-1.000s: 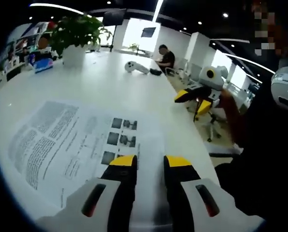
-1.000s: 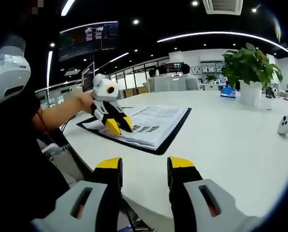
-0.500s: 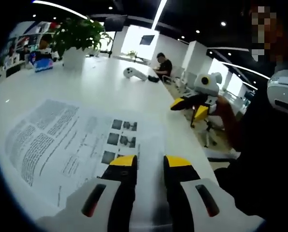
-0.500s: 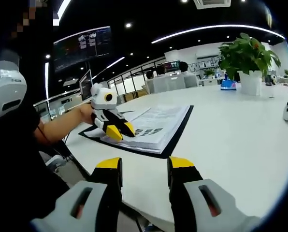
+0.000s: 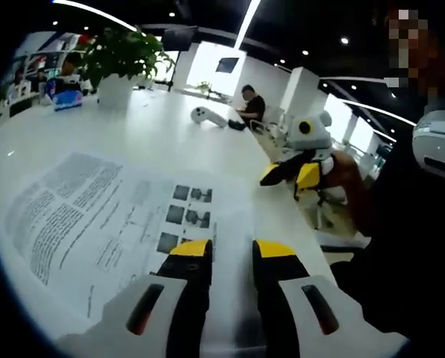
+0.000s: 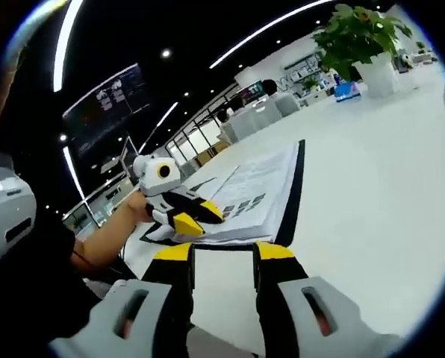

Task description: Flip through the bound document one page at a time

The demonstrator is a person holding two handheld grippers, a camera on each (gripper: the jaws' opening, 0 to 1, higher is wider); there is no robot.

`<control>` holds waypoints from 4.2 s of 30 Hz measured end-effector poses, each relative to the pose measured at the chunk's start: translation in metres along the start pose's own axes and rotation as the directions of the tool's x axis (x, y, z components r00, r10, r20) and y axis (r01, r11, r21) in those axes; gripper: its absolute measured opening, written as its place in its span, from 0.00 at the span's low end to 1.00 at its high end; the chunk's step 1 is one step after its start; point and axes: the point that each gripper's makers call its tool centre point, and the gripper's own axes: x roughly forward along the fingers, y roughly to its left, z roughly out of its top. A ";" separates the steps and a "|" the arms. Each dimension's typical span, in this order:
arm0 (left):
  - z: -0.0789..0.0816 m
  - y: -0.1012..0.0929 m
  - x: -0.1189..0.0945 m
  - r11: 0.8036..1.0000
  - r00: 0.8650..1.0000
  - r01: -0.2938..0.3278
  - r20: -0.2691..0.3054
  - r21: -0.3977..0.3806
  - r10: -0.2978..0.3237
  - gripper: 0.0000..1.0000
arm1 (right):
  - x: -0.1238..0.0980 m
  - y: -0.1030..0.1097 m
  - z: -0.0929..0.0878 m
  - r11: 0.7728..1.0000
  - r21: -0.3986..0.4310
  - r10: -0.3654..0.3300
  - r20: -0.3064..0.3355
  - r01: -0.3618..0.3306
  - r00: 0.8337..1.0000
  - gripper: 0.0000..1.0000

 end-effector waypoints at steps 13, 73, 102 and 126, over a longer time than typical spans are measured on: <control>0.000 -0.001 0.000 1.000 1.000 -0.001 0.009 -0.005 0.001 0.24 | 0.019 -0.009 0.011 0.992 0.129 -0.015 0.075 0.005 0.997 0.34; -0.003 -0.004 0.003 0.968 0.977 -0.213 0.009 0.135 0.214 0.26 | 0.058 -0.039 0.009 0.879 -0.332 -0.351 0.038 0.343 0.936 0.08; -0.006 -0.009 0.001 0.904 0.926 -0.378 0.056 0.202 0.374 0.34 | 0.061 -0.035 0.008 0.755 -0.514 -0.445 0.055 0.407 0.894 0.02; -0.060 -0.041 -0.167 0.762 0.721 -0.634 0.252 -0.134 0.645 0.33 | 0.063 -0.033 0.008 0.781 -0.481 -0.449 0.008 0.397 0.893 0.02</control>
